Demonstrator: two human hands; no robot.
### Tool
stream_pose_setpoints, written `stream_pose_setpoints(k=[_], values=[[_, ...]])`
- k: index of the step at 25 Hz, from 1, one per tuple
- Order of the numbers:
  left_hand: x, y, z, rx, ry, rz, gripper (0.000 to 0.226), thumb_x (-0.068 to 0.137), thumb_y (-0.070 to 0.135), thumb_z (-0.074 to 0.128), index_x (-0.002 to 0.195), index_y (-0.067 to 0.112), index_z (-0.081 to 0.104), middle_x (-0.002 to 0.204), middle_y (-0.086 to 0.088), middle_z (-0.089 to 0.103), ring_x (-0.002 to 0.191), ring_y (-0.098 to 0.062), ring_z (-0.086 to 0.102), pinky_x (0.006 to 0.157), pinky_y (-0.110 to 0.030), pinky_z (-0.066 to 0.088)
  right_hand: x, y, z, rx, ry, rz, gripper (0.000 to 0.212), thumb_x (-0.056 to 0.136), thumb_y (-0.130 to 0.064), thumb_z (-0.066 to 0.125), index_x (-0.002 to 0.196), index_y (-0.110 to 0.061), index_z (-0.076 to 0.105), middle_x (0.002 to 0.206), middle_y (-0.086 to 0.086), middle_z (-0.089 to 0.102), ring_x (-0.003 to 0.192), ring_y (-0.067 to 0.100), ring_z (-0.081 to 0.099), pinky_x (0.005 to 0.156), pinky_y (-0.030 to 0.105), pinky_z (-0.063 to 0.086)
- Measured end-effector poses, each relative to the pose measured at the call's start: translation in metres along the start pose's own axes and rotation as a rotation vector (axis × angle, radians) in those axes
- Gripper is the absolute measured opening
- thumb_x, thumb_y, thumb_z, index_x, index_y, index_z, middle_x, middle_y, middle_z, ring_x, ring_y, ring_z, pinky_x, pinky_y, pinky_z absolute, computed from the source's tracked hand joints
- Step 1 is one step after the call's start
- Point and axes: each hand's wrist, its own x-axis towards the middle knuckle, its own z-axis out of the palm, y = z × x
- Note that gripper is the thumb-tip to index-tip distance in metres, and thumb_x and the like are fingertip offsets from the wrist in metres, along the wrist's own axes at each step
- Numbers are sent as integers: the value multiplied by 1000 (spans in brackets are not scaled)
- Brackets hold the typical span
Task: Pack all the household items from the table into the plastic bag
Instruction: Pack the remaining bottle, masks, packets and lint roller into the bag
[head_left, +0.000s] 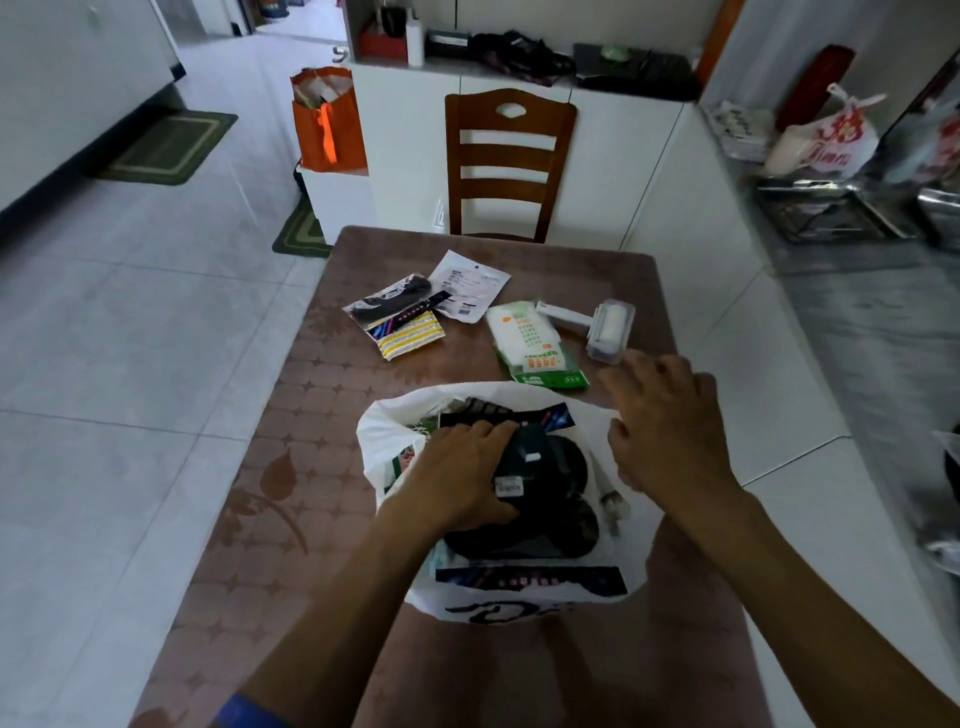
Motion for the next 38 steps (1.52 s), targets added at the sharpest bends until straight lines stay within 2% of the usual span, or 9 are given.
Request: stream_pose_setpoints(k=[3,8,10,14,19,25,30,34,38], values=[[2,0,-6,-85,91,2,82,74,70,58,140,24,43,131,-1,57,116,-24,54,94,-37,45,3,-2,2,151,-141,177,51,86,-35,65,133,-20,51,127,6,60,110,27,55,78,33,35],[16,-8,-30,-189,531,23,29,80,30,68,108,22,66,105,-1,71,98,-22,63,78,-29,47,29,7,-4,728,-38,298,17,92,-38,63,94,-23,71,86,-8,70,70,-6,61,51,6,35],[40,-13,-39,-134,489,-7,33,80,28,66,112,22,63,116,-2,66,110,-23,58,91,-38,47,53,28,9,852,-98,372,11,92,-32,64,92,-24,70,81,-12,66,68,-16,59,49,3,38],[88,-24,-38,21,210,-133,51,81,37,65,130,30,53,137,2,55,126,-24,46,104,-42,36,110,71,88,764,-308,307,29,84,-23,73,112,-20,67,106,-3,69,89,8,63,74,21,51],[99,-33,-12,4,122,-125,19,88,36,59,97,26,72,100,5,73,91,-18,62,73,-30,31,138,53,223,573,-795,-103,59,79,-28,75,134,-24,55,134,3,59,113,20,58,88,25,44],[89,-32,-13,-233,105,-155,12,87,30,65,94,26,73,95,5,72,87,-15,63,75,-29,47,143,30,277,667,-947,-308,59,83,-19,71,139,-21,52,138,4,55,122,19,53,102,34,43],[62,-32,-27,-4,304,-224,35,77,23,77,111,19,69,108,-2,72,98,-26,65,93,-41,47,123,39,221,1191,-669,192,33,83,-39,74,114,-34,64,106,-17,68,102,4,65,83,15,50],[31,-25,-30,173,266,-484,65,78,39,73,136,22,50,134,-5,60,126,-31,51,113,-61,21,79,36,110,1461,-650,224,67,54,-85,66,117,-66,52,121,-32,58,110,-10,57,87,21,51],[25,-28,-23,55,41,-630,71,89,51,53,147,27,19,139,-7,51,122,-31,51,97,-45,40,25,17,54,814,-723,96,87,74,-67,68,146,-49,22,149,-23,29,130,2,38,105,28,37]])
